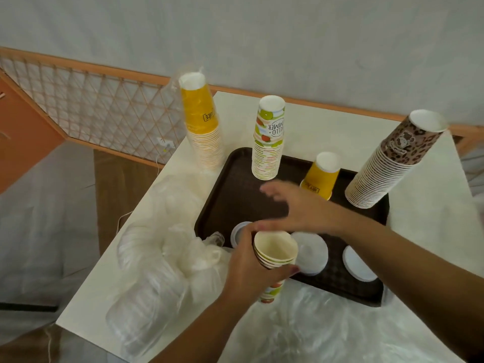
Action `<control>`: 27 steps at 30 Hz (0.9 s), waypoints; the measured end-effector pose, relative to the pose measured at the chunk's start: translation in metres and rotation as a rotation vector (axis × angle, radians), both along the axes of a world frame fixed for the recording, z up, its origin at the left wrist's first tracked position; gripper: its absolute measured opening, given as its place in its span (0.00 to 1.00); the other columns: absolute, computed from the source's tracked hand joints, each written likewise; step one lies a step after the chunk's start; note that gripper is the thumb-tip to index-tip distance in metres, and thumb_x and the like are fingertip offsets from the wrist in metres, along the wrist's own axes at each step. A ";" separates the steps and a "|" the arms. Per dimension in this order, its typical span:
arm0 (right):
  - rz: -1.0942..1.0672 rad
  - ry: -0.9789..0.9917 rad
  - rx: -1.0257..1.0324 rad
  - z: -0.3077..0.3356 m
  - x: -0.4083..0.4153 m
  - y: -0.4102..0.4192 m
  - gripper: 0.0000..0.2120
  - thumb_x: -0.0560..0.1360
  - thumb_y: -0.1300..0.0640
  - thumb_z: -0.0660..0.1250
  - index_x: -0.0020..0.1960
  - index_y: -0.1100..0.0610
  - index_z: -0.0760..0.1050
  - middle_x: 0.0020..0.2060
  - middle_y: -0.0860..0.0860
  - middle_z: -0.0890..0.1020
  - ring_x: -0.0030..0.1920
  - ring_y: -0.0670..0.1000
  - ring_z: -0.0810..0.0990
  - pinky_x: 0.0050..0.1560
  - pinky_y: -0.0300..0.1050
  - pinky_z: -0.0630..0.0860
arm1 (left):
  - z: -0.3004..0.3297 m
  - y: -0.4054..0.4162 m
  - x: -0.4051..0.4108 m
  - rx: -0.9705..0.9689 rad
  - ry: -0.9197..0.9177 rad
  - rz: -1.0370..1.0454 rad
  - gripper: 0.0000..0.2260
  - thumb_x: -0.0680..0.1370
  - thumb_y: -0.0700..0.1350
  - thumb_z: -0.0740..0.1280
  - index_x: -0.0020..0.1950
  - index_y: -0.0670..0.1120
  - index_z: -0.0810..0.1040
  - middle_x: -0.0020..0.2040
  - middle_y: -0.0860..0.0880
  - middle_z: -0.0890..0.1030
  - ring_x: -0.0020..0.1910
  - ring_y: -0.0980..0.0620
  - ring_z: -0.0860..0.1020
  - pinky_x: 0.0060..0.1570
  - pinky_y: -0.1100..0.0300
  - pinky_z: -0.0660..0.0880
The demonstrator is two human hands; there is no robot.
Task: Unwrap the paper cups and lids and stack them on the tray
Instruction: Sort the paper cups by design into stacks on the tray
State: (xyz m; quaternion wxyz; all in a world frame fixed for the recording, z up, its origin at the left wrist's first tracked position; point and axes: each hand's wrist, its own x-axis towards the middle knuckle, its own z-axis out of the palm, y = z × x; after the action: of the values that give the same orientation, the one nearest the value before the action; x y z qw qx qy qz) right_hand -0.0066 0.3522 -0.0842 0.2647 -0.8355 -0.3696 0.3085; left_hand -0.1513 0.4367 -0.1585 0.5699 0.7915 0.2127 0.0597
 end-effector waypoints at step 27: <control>0.003 -0.111 0.298 0.042 0.055 -0.003 0.33 0.66 0.58 0.77 0.64 0.45 0.65 0.58 0.45 0.73 0.56 0.46 0.75 0.56 0.36 0.74 | -0.012 0.005 -0.003 0.044 -0.008 0.000 0.36 0.61 0.56 0.78 0.64 0.54 0.67 0.56 0.60 0.72 0.55 0.57 0.74 0.51 0.62 0.78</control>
State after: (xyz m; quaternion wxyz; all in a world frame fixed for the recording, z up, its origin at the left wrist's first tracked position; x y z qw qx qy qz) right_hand 0.0481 0.3492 -0.0425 0.3642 -0.8022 -0.4267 0.2042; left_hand -0.1546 0.4422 -0.1701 0.5532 0.8036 0.2089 0.0673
